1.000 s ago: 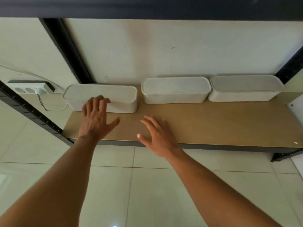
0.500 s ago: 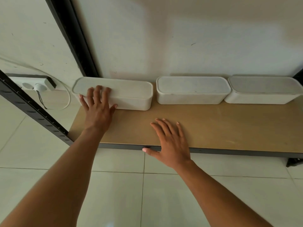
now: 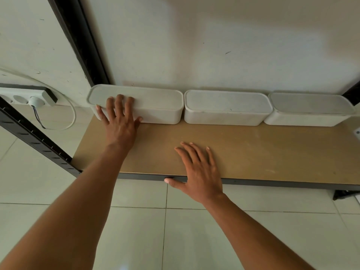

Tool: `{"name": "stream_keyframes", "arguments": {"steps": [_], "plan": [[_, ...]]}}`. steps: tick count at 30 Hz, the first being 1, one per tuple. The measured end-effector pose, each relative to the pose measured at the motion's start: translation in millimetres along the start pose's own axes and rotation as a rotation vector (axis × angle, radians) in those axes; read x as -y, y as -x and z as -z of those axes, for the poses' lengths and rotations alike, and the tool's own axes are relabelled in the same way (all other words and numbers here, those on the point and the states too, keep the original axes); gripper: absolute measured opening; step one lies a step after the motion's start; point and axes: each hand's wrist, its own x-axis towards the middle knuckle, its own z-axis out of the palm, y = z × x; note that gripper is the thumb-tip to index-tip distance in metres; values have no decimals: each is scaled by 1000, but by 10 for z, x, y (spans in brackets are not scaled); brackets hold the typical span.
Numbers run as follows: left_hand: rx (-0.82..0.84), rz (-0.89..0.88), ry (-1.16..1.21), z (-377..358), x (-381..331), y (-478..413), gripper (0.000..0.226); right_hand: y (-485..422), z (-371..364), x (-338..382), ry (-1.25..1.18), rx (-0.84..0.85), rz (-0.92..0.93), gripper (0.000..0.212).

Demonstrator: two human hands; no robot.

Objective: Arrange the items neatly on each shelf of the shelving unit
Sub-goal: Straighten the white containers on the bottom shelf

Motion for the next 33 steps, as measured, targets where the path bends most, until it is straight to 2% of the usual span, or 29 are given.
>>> {"name": "stream_keyframes", "arguments": {"steps": [16, 21, 26, 31, 33], "plan": [[41, -5, -17, -49, -31, -168, 66, 4, -9, -14, -11, 1, 5, 96], [100, 24, -36, 31, -167, -137, 82, -2, 11, -20, -53, 24, 7, 95], [49, -107, -46, 103, -622, -41, 89, 61, 95, -171, -142, 94, 53, 91], [63, -309, -67, 105, -1234, -90, 88, 483, 246, -725, -90, -29, -119, 91], [82, -344, -87, 71, -1444, -121, 88, 653, 277, -1001, -49, -28, -192, 93]]}}
